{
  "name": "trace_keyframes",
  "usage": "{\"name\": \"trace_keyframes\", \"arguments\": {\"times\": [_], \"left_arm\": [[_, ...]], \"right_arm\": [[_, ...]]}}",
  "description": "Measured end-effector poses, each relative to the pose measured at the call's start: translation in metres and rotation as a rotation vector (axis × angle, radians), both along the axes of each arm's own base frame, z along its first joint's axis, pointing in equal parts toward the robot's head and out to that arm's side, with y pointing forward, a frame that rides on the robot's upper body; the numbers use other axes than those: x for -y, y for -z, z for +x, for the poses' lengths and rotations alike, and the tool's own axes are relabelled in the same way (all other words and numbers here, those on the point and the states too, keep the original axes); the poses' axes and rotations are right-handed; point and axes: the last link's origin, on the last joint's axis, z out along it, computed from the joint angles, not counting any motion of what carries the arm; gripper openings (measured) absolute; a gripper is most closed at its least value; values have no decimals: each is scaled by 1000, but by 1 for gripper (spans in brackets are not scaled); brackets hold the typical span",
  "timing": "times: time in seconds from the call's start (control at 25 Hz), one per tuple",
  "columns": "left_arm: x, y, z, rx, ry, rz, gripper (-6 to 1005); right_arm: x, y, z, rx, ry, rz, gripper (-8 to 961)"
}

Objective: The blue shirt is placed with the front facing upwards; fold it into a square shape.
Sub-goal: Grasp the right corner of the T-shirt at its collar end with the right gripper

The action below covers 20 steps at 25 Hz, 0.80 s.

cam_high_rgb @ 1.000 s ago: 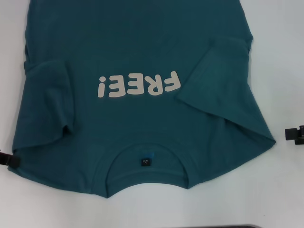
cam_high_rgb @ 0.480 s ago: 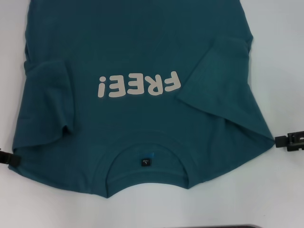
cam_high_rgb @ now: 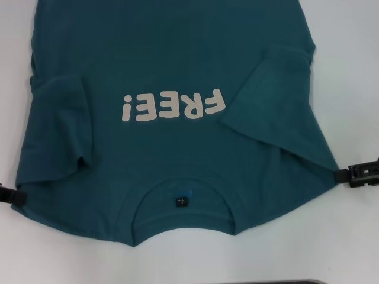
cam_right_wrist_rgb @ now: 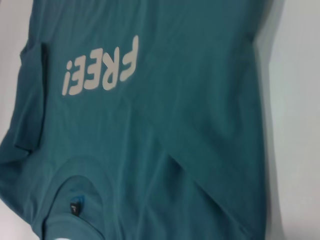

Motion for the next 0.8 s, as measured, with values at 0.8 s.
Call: {"name": "trace_keyframes", "arguments": {"times": [0.8], "left_arm": [[-1,0,1,-1,4,0,32]], "right_arm": [[-8,7,-5,9,-18,-3,746]]}}
